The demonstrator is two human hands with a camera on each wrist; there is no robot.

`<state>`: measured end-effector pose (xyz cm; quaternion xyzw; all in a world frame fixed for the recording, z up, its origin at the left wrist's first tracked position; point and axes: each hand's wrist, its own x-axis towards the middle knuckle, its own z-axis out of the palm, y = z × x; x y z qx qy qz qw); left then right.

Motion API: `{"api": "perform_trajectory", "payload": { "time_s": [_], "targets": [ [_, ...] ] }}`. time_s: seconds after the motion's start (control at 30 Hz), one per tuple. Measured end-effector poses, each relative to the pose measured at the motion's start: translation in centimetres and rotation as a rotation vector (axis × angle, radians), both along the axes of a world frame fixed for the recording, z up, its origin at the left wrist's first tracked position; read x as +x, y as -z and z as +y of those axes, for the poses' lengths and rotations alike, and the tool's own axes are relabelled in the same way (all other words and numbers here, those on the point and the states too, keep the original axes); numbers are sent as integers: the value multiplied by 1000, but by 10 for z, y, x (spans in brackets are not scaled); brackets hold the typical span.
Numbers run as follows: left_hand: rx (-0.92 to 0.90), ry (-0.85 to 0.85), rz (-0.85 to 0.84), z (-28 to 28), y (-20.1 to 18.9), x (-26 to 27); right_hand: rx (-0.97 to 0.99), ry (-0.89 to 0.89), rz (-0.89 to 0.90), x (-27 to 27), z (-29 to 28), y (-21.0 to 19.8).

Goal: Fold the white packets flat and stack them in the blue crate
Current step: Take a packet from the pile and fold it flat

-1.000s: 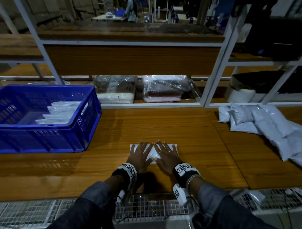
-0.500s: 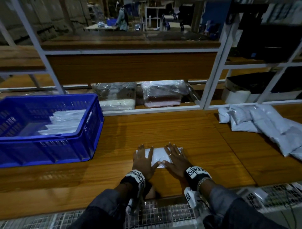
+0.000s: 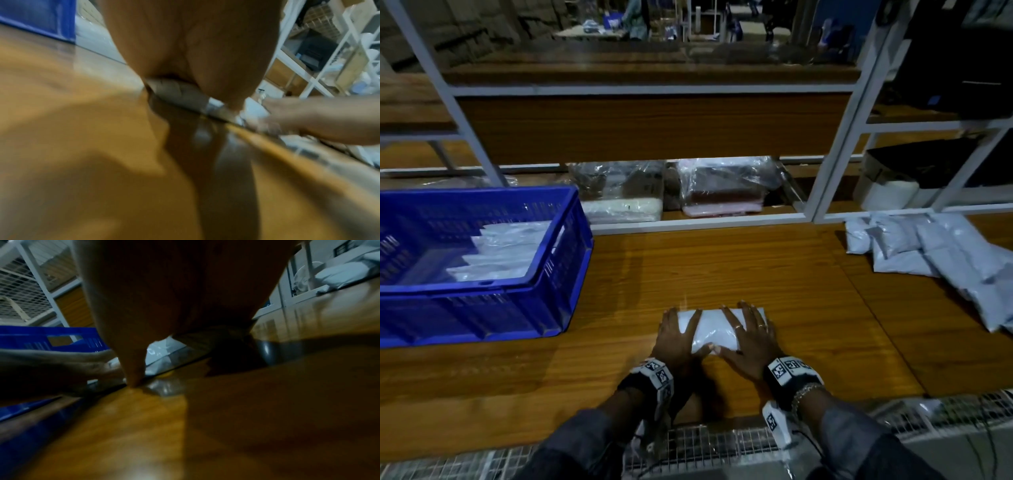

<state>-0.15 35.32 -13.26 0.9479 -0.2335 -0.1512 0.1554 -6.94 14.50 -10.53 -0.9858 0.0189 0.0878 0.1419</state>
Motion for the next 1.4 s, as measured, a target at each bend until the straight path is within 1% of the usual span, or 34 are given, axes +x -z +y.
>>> {"api": "perform_trajectory", "payload": {
  "time_s": [0.07, 0.13, 0.2, 0.3, 0.4, 0.47, 0.53, 0.6, 0.7, 0.73, 0.8, 0.9, 0.97, 1.03, 1.1, 1.17, 1.2, 1.27, 1.33, 1.4],
  "targets": [
    [71, 33, -61, 5, -10, 4, -3, -47, 69, 1, -4, -9],
    [161, 80, 2, 11, -25, 6, 30, -99, 145, 7, -13, -21],
    [187, 108, -5, 14, -39, 6, 51, -160, 175, 12, -24, -30],
    [127, 132, -37, 16, -50, 7, 92, -226, 166, 16, -37, -43],
    [-33, 124, -81, 19, -57, 10, 204, -153, 171, 25, -46, -48],
    [-159, 81, -65, 24, -68, 13, 312, -168, 177, 36, -51, -56],
    [-201, 22, -33, 31, -80, 19, 358, -170, 147, 45, -56, -72],
    [-217, -55, 44, 35, -96, 21, 393, -140, 115, 51, -62, -92],
    [-250, -209, 161, 39, -103, 22, 464, -108, 138, 55, -72, -95],
    [-290, -232, 192, 41, -99, 21, 464, -111, 142, 55, -74, -92],
    [-290, -287, 240, 44, -89, 14, 452, -115, 148, 57, -76, -83],
    [-115, -321, 148, 43, -74, 6, 414, -89, 173, 58, -79, -62],
    [-46, -278, 36, 39, -66, 3, 349, -52, 160, 57, -75, -51],
    [-1, -256, -108, 30, -65, -4, 248, -30, 51, 52, -64, -53],
    [0, -243, -245, 15, -68, -15, 118, -85, -101, 48, -50, -56],
    [-18, -192, -294, -2, -70, -24, 36, -141, -162, 40, -33, -59],
    [-16, -162, -301, -9, -69, -28, 12, -139, -150, 35, -23, -60],
    [-28, -104, -308, -18, -61, -31, -35, -119, -73, 28, -5, -53],
    [-36, -70, -321, -20, -52, -35, -76, -109, 23, 25, 10, -38],
    [-45, -54, -334, -19, -43, -34, -62, -95, 73, 23, 19, -23]
  ]
}}
